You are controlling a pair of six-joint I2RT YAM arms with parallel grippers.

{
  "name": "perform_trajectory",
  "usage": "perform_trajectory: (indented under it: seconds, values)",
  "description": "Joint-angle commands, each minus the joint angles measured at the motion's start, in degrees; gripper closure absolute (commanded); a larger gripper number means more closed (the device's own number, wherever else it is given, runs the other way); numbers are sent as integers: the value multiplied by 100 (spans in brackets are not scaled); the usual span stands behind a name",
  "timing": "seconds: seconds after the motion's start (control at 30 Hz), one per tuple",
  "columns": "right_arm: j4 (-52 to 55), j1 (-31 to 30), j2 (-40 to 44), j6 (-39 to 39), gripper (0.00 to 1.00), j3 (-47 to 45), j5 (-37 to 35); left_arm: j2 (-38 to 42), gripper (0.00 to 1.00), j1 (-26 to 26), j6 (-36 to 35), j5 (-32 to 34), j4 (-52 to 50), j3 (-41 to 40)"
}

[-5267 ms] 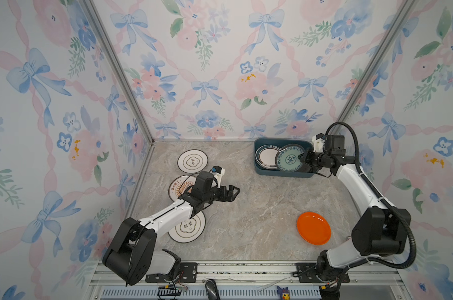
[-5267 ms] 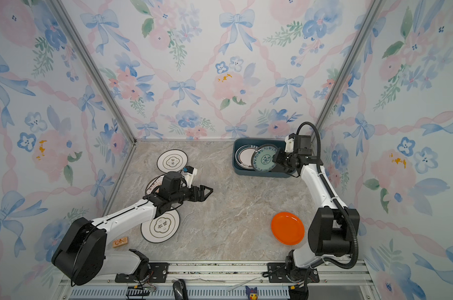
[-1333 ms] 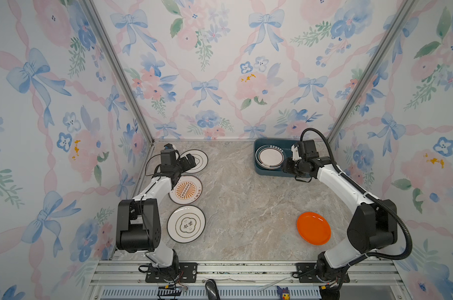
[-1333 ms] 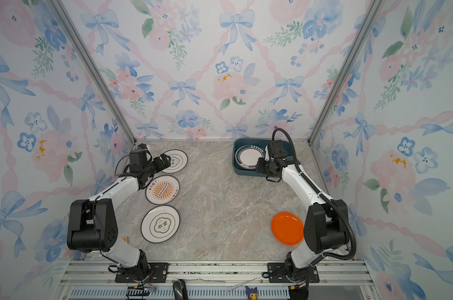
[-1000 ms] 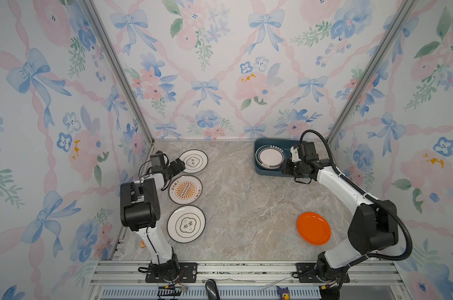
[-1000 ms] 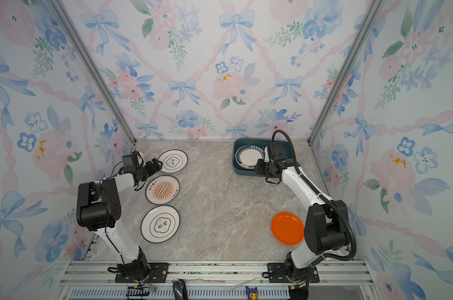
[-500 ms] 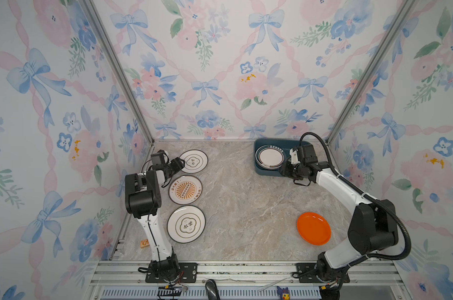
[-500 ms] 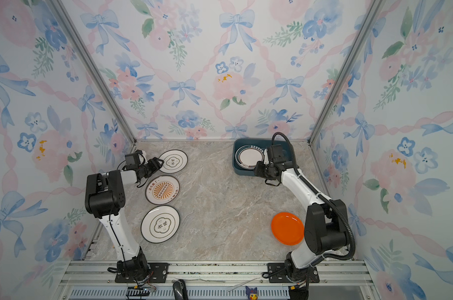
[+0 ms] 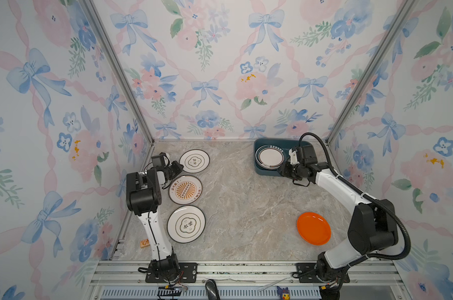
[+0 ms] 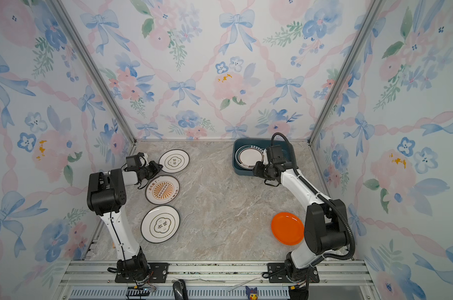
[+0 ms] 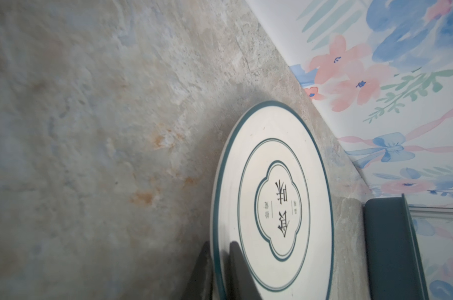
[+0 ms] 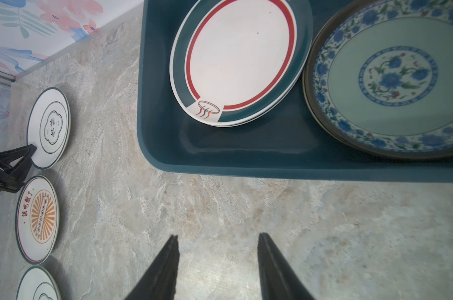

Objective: Place the plates into the plastic bin on the countertop
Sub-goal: Pick up the plate from the top-left of the table.

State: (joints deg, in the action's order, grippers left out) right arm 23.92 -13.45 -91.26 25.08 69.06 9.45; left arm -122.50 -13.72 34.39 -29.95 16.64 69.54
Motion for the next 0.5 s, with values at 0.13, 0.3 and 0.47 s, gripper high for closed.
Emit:
perform_trajectory:
  seconds: [0.13,0.3,0.47]
  values:
    - [7,-85,144,35,53,-137,59,-140,100,25,-42,-166,-179,-28]
    - [-116,-96,211,67,53,-232,290,29,100,161,4,-295,-170,-2]
    - [-565,-98,400,191,49,-421,992,335,100,466,91,-429,-135,-12]
